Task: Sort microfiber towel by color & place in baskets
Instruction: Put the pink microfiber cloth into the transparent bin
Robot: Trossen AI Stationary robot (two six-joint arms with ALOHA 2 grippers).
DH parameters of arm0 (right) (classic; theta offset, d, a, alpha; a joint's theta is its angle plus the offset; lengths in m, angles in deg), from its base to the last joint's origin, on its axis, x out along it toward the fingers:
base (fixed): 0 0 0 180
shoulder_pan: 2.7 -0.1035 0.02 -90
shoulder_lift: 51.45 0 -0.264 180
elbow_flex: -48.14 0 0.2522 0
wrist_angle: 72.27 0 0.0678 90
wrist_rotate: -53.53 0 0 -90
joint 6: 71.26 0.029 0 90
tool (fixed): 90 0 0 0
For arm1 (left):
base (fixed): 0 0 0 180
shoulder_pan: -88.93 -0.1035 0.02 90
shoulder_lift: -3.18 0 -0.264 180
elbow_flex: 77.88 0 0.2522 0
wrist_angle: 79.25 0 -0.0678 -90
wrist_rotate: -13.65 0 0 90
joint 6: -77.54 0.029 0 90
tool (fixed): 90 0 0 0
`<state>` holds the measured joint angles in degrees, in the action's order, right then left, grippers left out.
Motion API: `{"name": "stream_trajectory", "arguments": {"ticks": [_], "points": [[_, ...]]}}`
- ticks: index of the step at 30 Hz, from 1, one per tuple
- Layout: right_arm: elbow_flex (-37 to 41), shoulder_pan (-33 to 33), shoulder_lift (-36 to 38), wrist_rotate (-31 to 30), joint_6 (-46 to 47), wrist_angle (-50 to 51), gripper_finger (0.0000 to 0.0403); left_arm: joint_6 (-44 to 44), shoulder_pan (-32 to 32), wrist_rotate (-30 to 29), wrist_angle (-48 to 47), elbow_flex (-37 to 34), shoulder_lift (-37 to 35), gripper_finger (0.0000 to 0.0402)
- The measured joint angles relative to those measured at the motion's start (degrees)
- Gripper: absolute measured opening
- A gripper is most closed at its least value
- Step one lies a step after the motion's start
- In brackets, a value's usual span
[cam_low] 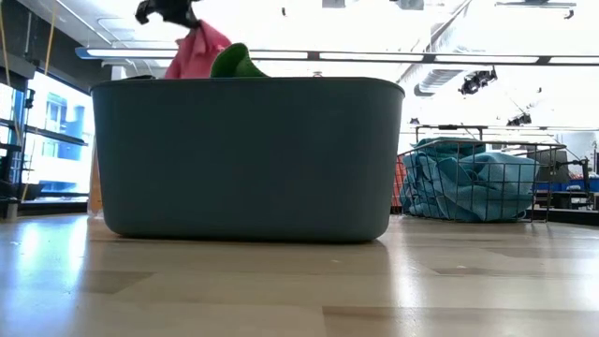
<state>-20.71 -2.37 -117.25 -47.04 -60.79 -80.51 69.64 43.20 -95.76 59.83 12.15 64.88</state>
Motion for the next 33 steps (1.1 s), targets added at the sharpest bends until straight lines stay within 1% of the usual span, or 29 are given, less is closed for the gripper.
{"name": "stream_trajectory", "arguments": {"ticks": [2, 4, 6, 10, 17, 21, 24, 27, 31, 33], "points": [[0.0, -0.1, 0.0, 0.2, 0.0, 0.0, 0.0167, -1.8, -1.3, -2.4, -2.6, 0.0, 0.9, 0.0000], [0.0, -0.1, 0.0, 0.3, -0.2, 0.0, 0.0168, -2.6, -2.8, -3.1, -4.8, 0.0, 2.1, 0.0000], [0.0, -0.1, 0.0, 0.3, -0.4, 0.0, 0.0168, -3.0, -4.4, -2.3, -7.0, 0.0, 3.3, 0.0000], [0.0, 0.4, 0.0, 0.5, -1.8, 0.6, 0.0168, -4.6, -6.6, 1.6, -11.5, 0.0, 6.8, 0.0000], [0.0, 0.4, 0.0, 0.5, -3.4, 1.8, 0.0168, -6.9, -8.4, 0.9, -19.9, -1.8, 12.3, 0.0000], [0.0, 0.4, 0.0, 0.5, -3.0, 4.6, 0.0168, -10.3, -8.2, 0.9, -24.1, -4.2, 12.9, 0.0000], [0.0, 0.4, 0.0, 0.5, -3.0, 6.6, 0.0168, -12.2, -7.6, 1.3, -25.7, -7.4, 12.5, 0.0000], [0.0, 0.4, 0.0, 0.5, -3.0, 7.0, 0.0167, -14.2, -7.1, 1.7, -25.9, -10.8, 12.1, 0.0000], [0.0, 0.4, 0.0, 0.5, -3.0, 7.0, 0.0167, -18.1, -7.2, 4.4, -25.2, -15.5, 12.2, 0.0000], [0.0, 0.4, 0.0, 0.5, -3.0, 7.0, 0.0167, -18.6, -7.8, 5.8, -24.5, -16.5, 12.5, 0.0000]]}}
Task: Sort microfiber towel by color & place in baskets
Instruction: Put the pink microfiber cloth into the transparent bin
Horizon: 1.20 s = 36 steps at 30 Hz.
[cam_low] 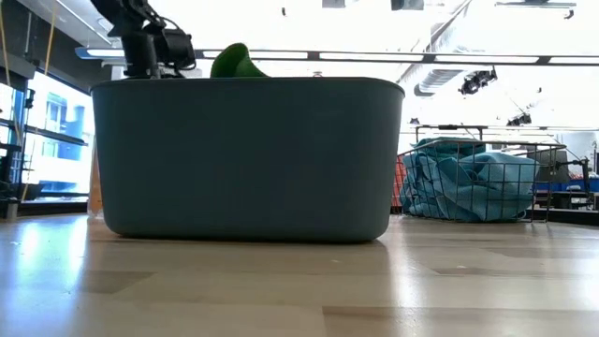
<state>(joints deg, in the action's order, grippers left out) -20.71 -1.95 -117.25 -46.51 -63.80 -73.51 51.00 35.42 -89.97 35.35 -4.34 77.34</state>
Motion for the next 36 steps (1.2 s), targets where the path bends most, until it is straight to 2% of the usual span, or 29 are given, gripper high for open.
{"name": "stream_trajectory", "arguments": {"ticks": [7, 15, 32, 36], "points": [[0.0, 0.0, 0.0, 0.0, -0.5, 0.8, 0.0167, 0.1, -4.9, 8.2, -1.3, 4.1, 5.0, 0.0000], [0.0, 0.0, 0.0, 0.0, -0.9, 3.6, 0.0168, 3.7, -6.2, 8.5, -11.4, 14.5, 15.5, 0.0000], [0.0, 0.0, 0.0, 0.2, 1.7, 6.2, 0.0167, 4.2, -6.1, 12.0, -11.5, 14.9, 28.0, 0.0000], [0.0, 0.0, 0.0, 0.2, 5.2, 6.2, 0.0167, 4.2, -6.1, 12.3, -11.2, 14.8, 29.5, 0.0000]]}}
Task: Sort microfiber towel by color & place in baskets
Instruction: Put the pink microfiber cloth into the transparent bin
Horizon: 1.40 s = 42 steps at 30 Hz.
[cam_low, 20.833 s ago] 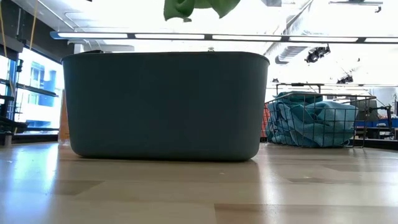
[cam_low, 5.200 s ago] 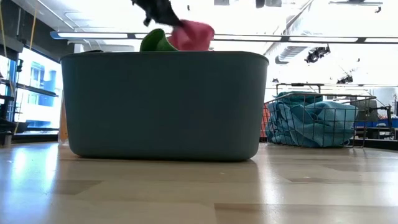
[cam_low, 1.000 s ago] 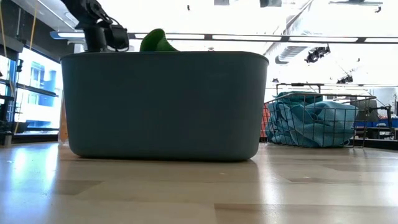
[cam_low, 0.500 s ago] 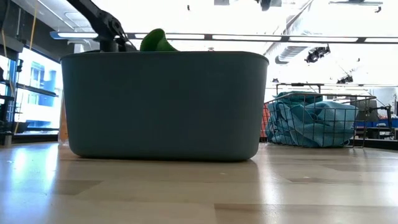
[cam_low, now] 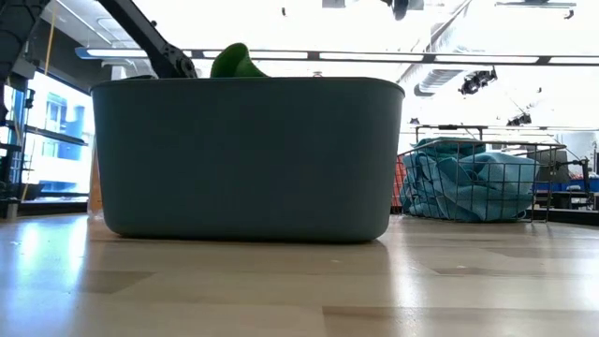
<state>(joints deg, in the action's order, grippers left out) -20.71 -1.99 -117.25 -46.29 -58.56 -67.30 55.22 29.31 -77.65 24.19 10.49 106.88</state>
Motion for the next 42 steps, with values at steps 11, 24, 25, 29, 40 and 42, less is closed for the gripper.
{"name": "stream_trajectory", "arguments": {"ticks": [11, 24, 25, 29, 40, 42], "points": [[0.0, 0.0, 0.0, 0.0, 0.9, 0.2, 0.0167, -3.0, 0.2, 2.3, 6.7, -5.8, 1.7, 0.0000], [0.0, 0.0, 0.0, 0.0, 0.8, 0.2, 0.0167, -3.0, 0.4, 2.1, 10.4, -9.9, 1.4, 0.0027], [0.0, 0.0, 0.0, 0.0, 0.8, 0.2, 0.0167, -3.0, 0.4, 2.1, 10.5, -9.9, 1.4, 0.0034], [0.0, 0.0, 0.0, 0.0, 0.8, 0.7, 0.0167, -1.3, 0.4, 2.1, 10.5, -10.0, 1.1, 0.0070], [0.0, 0.0, 0.0, 0.0, 0.3, 1.6, 0.0167, 1.4, 0.4, 2.1, 10.0, -10.1, -0.3, 0.0165], [0.0, 0.0, 0.0, 0.0, 0.3, 2.3, 0.0167, 0.9, 0.4, 2.0, 9.9, -10.1, -0.3, 0.0178]]}}
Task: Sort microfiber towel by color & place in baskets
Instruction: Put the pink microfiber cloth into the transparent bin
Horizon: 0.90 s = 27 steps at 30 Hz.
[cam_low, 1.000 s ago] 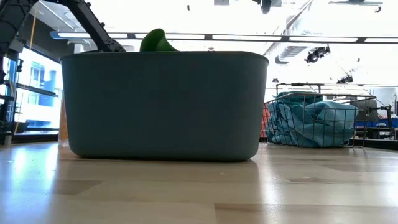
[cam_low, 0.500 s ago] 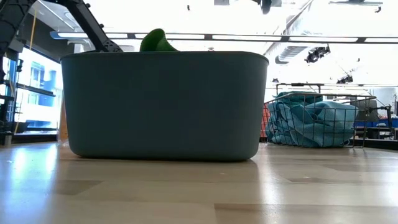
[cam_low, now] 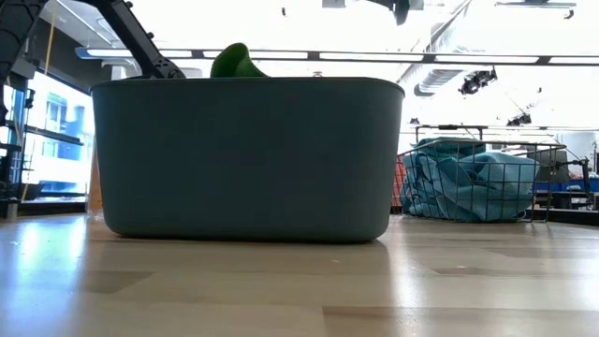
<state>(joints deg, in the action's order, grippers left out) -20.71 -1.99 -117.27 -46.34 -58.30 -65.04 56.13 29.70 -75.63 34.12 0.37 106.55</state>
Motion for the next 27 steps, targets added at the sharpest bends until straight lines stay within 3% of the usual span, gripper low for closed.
{"name": "stream_trajectory", "arguments": {"ticks": [10, 20, 27], "points": [[0.0, 0.0, 0.0, 0.0, 0.0, 1.2, 0.0167, -0.4, 0.0, -0.1, 0.0, 0.0, 0.0, 0.0221], [0.0, 0.0, 0.0, 0.0, 0.0, 1.2, 0.0167, -1.5, 0.0, 0.5, 0.0, 0.0, 0.0, 0.0224], [0.0, 0.0, 0.0, 0.0, -0.9, 1.9, 0.0167, -2.5, 0.0, 4.3, -0.8, 0.1, -0.1, 0.0224]]}}
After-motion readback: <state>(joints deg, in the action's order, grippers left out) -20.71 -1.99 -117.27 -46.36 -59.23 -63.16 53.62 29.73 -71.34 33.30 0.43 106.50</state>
